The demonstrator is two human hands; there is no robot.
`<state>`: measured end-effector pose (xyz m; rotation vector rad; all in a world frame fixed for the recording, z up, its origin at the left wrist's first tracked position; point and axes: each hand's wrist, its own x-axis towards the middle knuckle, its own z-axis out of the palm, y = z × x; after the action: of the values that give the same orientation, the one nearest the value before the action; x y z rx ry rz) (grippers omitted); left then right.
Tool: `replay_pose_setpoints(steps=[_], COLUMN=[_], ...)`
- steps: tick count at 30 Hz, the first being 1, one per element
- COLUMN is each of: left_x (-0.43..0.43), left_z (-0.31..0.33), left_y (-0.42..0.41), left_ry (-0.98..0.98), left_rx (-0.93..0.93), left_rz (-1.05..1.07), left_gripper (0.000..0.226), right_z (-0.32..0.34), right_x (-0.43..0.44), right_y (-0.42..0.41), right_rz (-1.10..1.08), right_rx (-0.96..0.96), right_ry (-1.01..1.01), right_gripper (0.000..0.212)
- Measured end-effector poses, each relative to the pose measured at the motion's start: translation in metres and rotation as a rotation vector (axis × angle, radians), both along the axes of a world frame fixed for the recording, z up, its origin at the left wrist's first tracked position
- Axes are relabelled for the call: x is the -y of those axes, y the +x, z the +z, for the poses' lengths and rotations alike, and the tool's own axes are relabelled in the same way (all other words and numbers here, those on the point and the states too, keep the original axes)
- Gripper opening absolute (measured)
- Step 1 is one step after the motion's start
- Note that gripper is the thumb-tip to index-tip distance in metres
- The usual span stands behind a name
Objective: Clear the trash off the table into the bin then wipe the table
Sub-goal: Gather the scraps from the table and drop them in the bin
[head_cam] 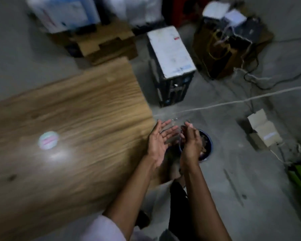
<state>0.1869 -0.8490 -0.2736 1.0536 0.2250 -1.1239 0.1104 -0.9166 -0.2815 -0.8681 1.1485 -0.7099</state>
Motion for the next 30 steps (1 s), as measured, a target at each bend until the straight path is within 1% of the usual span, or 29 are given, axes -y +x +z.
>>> replay_pose_setpoints(steps=[3,6,8,10,13,16,19,21,23,25,28,30], left_x=[-0.097,-0.187,-0.240,-0.283,-0.328,-0.356,-0.378,-0.391,-0.404,-0.422,-0.453,-0.474], left_z=[0.046,0.075,0.088,0.094,0.099,0.088,0.067,0.054,0.043,0.031,0.012,0.001], left_y=[0.031,0.053,0.064,0.072,0.079,0.081,0.081,0.083,0.088,0.101,0.127,0.145], left_ry=[0.007,0.115,0.196,0.254,0.354,0.446,0.528,0.583,0.676,0.811,1.000,1.092], left_rx=[0.086,0.199,0.247,0.273,0.311,0.328,0.332,0.306,0.319,0.389,0.530,0.612], left_rz=[0.125,0.240,0.334,0.428,0.535,0.657,0.733,0.728,0.699,0.640,0.461,0.380], left_gripper=[0.046,0.043,0.042,0.040,0.036,0.029,0.014,0.007,0.010,0.012,0.013,0.018], right_z=[0.052,0.078,0.087,0.091,0.091,0.081,0.067,0.058,0.046,0.031,0.012,0.003], right_x=[-0.091,-0.173,-0.211,-0.238,-0.263,-0.279,-0.293,-0.304,-0.312,-0.319,-0.326,-0.337], right_y=[0.035,0.073,0.095,0.114,0.138,0.159,0.171,0.172,0.172,0.175,0.188,0.196], right_rz=[0.182,0.445,0.626,0.768,0.913,1.009,1.046,1.086,1.111,1.095,1.039,0.978], right_rx=[0.061,0.095,0.103,0.101,0.095,0.072,0.037,-0.015,-0.103,-0.181,-0.315,-0.400], right_ry=[-0.084,-0.120,-0.184,-0.271,-0.341,-0.338,-0.368,-0.403,-0.418,-0.428,-0.453,-0.442], right_gripper=[0.014,0.009,0.008,0.008,0.009,0.012,0.011,0.011,0.013,0.017,0.012,0.013])
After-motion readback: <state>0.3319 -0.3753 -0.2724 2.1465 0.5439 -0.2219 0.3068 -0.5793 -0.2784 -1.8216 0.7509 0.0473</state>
